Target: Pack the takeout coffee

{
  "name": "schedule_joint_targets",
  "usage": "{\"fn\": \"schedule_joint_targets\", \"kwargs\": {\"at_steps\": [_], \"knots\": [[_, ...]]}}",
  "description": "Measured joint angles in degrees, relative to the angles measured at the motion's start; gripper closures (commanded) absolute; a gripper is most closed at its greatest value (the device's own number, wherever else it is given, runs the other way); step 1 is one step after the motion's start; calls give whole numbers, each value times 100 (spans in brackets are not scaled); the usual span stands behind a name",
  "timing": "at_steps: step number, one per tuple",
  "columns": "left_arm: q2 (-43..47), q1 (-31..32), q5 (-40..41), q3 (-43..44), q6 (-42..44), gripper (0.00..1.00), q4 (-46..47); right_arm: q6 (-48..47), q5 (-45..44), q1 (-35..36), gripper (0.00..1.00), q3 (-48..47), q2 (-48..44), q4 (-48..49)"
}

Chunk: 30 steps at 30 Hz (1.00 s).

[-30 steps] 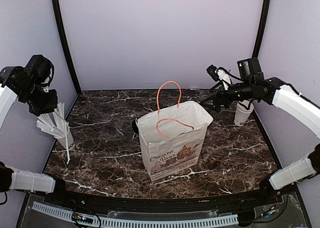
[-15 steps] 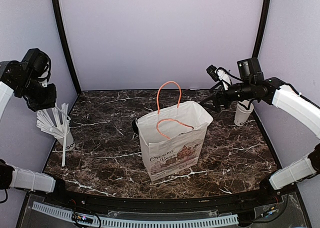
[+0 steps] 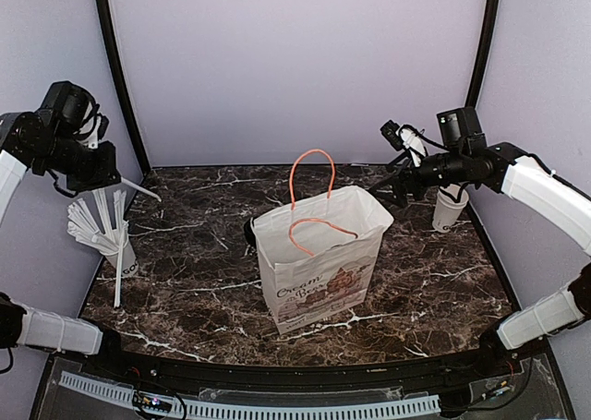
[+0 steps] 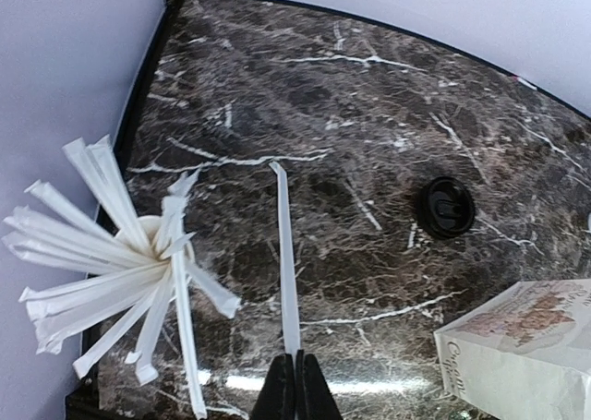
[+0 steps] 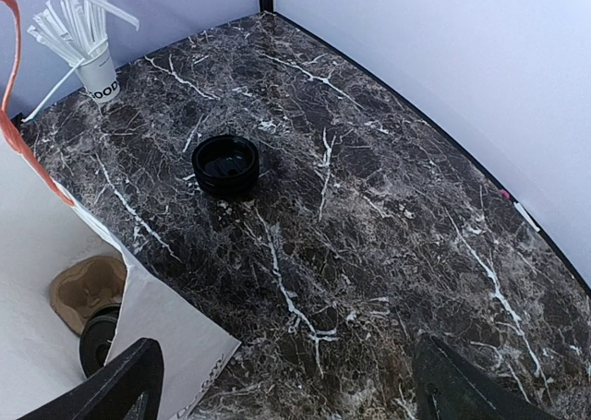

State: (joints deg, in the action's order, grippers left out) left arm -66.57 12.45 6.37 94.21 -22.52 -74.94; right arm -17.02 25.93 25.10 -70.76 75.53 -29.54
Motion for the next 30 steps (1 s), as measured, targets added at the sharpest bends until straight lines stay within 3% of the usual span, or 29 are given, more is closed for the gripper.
{"fn": "schedule_joint_targets", "kwargs": {"at_steps": [7,15,22,30], "knots": [[7,518,-1178,173,223,100,1224,0,-24,0,5,0,11,0],[-92,697,-3158,538,402,100,2240,0,-125,-7,4,0,109,-2],[72,944,-4321,385,562,100,2448,-7,-247,-52,4,0,157,-7],[361,1606,-4575,-76,739,100,1917,-48,-411,-63,4,-22,205,-26]]}}
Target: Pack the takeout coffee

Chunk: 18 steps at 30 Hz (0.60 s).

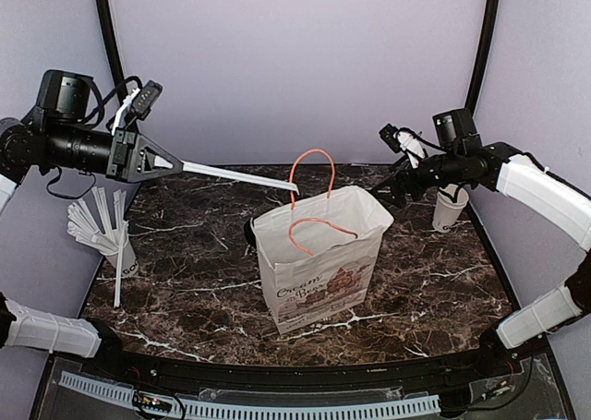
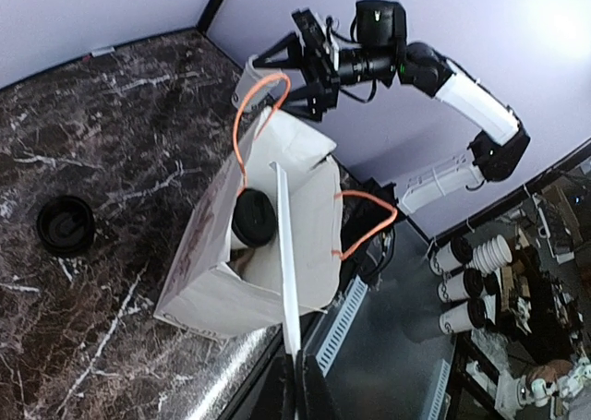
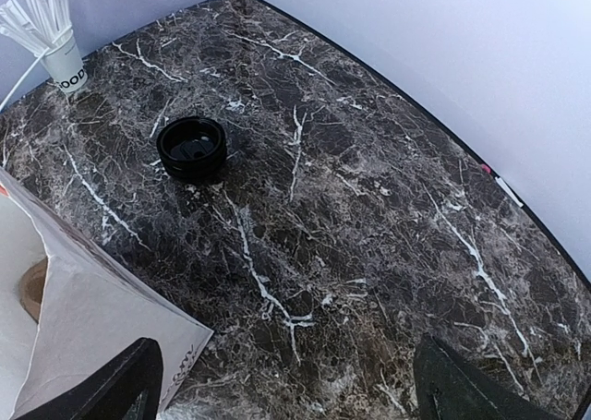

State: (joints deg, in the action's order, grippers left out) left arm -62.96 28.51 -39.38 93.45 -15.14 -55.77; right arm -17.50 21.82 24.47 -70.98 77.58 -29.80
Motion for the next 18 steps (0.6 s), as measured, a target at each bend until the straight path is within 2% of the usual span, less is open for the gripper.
{"fn": "schedule_joint_targets", "kwargs": {"at_steps": [6,7,8,12,15,18], "knots": [[-870,1049,710,-144,127,99,-619,-26,-52,-4,4,-4,4,-4],[-1097,1167,852,-122,149,94,-704,-37,-70,-7,4,-4,4,-2],[-1397,1305,1029,-39,170,80,-828,-42,-83,-7,4,-4,-2,-2],[-2463,1716,1631,721,385,46,-1069,-57,-127,-13,3,15,-72,7],[-2859,1996,1941,1401,588,37,-1016,-66,-155,-35,2,52,-173,20],[-2802,2124,2153,1622,780,31,-911,-63,-149,-72,1,87,-256,17]]}}
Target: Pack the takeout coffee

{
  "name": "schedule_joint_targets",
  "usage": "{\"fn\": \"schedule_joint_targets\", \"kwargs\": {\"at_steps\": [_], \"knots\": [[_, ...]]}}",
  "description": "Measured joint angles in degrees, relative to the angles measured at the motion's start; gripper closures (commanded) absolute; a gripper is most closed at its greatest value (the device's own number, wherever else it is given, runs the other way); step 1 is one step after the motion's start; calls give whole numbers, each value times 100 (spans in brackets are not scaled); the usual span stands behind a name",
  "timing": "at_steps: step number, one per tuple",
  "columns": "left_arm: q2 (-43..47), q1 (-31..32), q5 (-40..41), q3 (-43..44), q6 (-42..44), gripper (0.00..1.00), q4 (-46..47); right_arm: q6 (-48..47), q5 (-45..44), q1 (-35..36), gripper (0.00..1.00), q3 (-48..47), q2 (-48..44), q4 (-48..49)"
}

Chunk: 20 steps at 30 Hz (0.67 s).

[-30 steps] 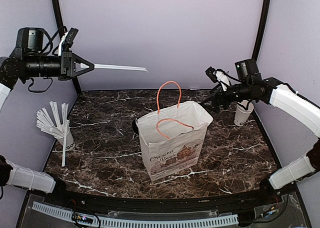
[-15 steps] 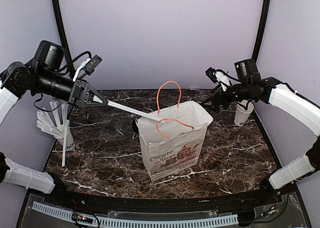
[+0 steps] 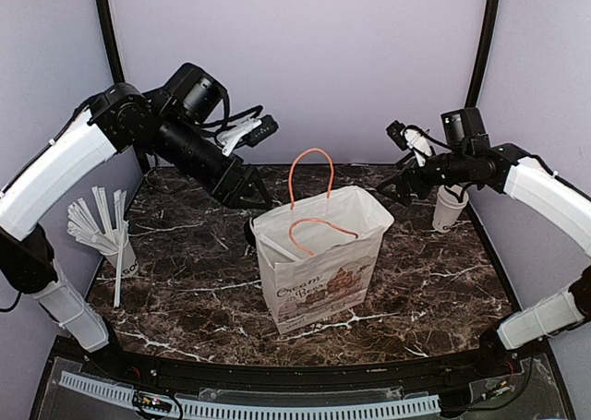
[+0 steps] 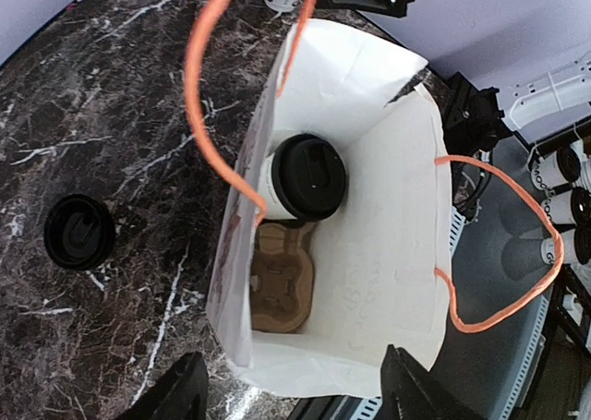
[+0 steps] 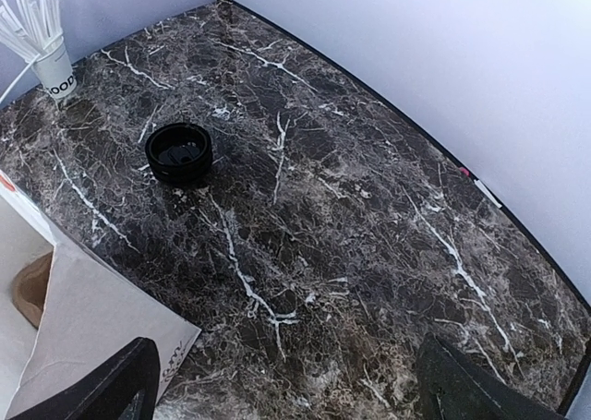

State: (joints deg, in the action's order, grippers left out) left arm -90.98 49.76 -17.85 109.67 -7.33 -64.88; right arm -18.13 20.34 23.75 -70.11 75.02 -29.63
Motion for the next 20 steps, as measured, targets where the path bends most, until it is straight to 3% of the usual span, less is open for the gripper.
{"fn": "schedule_joint_targets", "kwargs": {"at_steps": [7,13,20], "knots": [[579,-46,1270,-507,382,15,634,214,50,-420,1,-7,-107,22],[1270,-756,2114,-1408,428,13,1694,815,-256,-1001,1,-313,-116,186],[1224,-1655,2887,-1926,402,12,2785,1425,-844,-1106,1,-717,-251,575]]}}
